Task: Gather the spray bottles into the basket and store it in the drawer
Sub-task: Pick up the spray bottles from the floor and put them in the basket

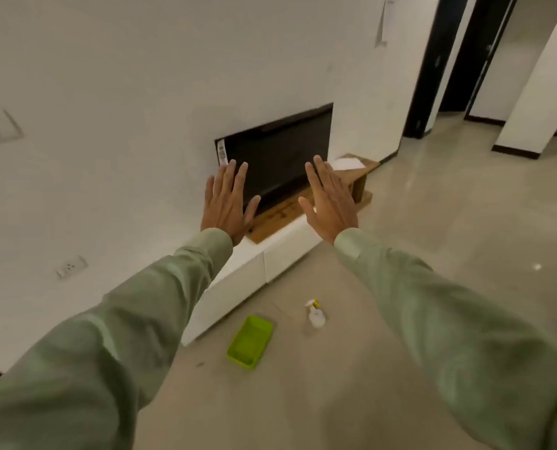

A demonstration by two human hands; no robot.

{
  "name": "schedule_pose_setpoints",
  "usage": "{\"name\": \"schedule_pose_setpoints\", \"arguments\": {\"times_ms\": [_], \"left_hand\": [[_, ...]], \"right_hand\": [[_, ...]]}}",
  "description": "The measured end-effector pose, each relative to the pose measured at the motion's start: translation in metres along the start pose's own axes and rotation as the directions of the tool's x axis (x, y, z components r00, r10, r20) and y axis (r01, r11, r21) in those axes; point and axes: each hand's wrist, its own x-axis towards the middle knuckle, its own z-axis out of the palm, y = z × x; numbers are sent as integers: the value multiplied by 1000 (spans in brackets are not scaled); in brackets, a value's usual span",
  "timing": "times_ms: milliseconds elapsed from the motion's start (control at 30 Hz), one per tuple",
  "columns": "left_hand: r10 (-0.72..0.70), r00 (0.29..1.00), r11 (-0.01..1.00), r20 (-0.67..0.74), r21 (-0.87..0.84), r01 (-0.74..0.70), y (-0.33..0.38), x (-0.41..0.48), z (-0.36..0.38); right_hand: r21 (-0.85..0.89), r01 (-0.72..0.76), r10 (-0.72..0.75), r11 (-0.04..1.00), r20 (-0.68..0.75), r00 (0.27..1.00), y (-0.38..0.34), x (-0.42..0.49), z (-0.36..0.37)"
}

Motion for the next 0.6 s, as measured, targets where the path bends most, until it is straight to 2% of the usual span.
{"name": "schedule_pose_setpoints", "arguments": {"times_ms": [267, 433, 600], "left_hand": [[48, 973, 995, 227, -96, -26, 99, -5, 128], [106, 932, 988, 346, -139, -61, 170, 4, 197], [218, 864, 971, 454, -187, -147, 241, 31, 268]], "right_hand": [[22, -227, 221, 974, 154, 963, 135, -82, 58], [-1, -385, 373, 923, 259, 891, 224, -130, 70], [-110, -496, 504, 861, 299, 810, 312, -152, 78]]}}
